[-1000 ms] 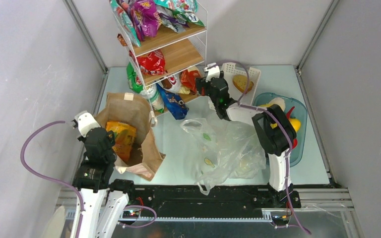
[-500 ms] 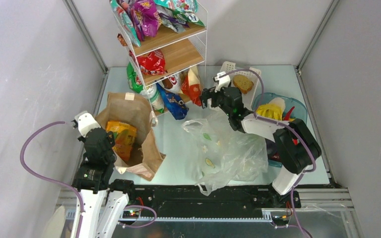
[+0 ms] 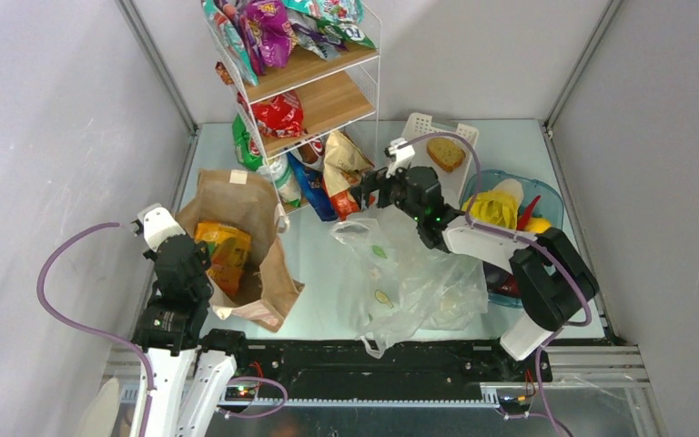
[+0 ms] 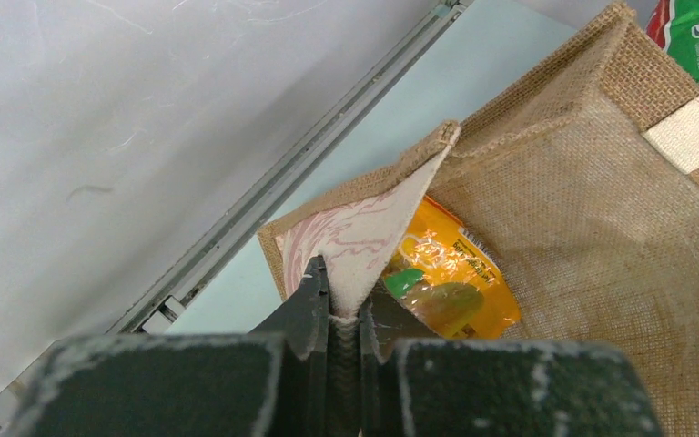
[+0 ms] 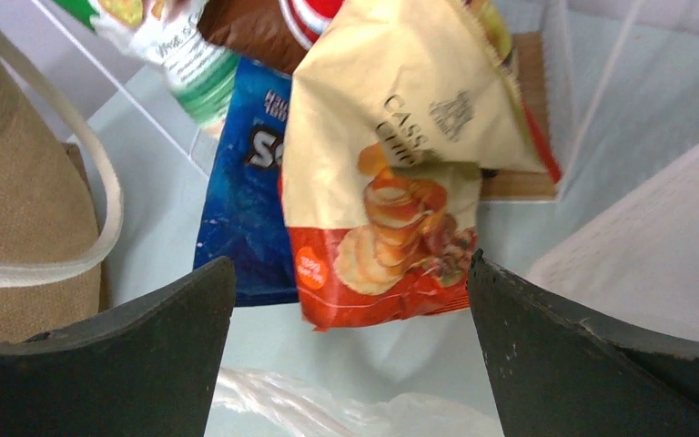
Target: Untie the knot of the grocery bags and take out the mixed food
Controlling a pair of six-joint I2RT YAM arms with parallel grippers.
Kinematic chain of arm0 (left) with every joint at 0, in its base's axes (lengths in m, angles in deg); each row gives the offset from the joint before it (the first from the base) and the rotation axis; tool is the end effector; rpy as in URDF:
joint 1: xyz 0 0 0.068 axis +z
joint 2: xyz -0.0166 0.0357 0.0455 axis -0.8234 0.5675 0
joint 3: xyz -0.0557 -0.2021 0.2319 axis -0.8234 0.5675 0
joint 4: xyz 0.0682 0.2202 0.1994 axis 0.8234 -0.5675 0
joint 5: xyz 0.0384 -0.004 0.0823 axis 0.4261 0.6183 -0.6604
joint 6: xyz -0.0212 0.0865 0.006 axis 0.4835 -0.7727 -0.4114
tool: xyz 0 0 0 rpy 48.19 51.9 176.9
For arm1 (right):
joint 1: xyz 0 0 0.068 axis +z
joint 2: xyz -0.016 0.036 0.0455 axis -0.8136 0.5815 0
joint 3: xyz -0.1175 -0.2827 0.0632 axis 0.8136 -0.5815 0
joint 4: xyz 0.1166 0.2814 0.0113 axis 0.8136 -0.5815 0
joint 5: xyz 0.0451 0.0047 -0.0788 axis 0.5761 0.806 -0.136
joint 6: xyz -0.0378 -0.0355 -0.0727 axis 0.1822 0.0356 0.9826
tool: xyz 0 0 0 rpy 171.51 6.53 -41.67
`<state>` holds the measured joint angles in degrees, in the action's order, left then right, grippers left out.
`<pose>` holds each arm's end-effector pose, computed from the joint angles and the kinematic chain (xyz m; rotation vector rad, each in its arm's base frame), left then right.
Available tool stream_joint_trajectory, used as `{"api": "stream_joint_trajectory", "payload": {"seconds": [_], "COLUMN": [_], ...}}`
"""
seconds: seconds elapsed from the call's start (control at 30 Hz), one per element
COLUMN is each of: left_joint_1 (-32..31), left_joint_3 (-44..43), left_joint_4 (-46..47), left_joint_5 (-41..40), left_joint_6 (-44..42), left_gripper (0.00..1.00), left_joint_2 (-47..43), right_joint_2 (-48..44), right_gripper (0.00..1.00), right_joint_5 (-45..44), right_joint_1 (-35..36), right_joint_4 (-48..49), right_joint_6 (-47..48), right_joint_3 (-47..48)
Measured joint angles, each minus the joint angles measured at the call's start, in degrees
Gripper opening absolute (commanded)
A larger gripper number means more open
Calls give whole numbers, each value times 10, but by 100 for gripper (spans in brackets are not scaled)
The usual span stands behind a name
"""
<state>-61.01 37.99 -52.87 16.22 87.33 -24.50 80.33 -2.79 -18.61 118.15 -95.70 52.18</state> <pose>0.1366 0.0386 0.3441 -0.5954 1.7248 0.4291 0.3620 0.2691 0.2673 -0.4383 1.6974 0.6688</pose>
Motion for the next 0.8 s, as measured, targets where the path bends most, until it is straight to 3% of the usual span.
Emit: {"api": "stream_joint_trajectory", "payload": {"seconds": [0.2, 0.6, 0.67, 0.7, 0.73, 0.77, 0.8], "left_joint_1": [0, 0, 0, 0, 0, 0, 0], "left_joint_3": [0, 0, 0, 0, 0, 0, 0], "left_joint_4": [0, 0, 0, 0, 0, 0, 0], "left_joint_5": [4, 5, 5, 5, 5, 5, 5], "left_joint_6": [0, 0, 0, 0, 0, 0, 0], "left_gripper": [0, 0, 0, 0, 0, 0, 0], "left_joint_2": [-1, -3, -3, -3, -3, -3, -3], "right_joint_2": [70, 224, 239, 245, 249, 252, 254], "right_gripper": [99, 96, 83, 65, 55, 31, 21], "right_joint_5": [-11, -64, -62, -57, -50, -43, -34], "right_joint_1": [35, 37, 36, 36, 34, 31, 28], "right_joint_4": [-24, -75, -91, -97, -104, -110, -115], "right_joint_6": [3, -8, -11, -14, -18, -26, -34], "right_joint_3": [47, 165, 186, 197, 207, 216, 222]}}
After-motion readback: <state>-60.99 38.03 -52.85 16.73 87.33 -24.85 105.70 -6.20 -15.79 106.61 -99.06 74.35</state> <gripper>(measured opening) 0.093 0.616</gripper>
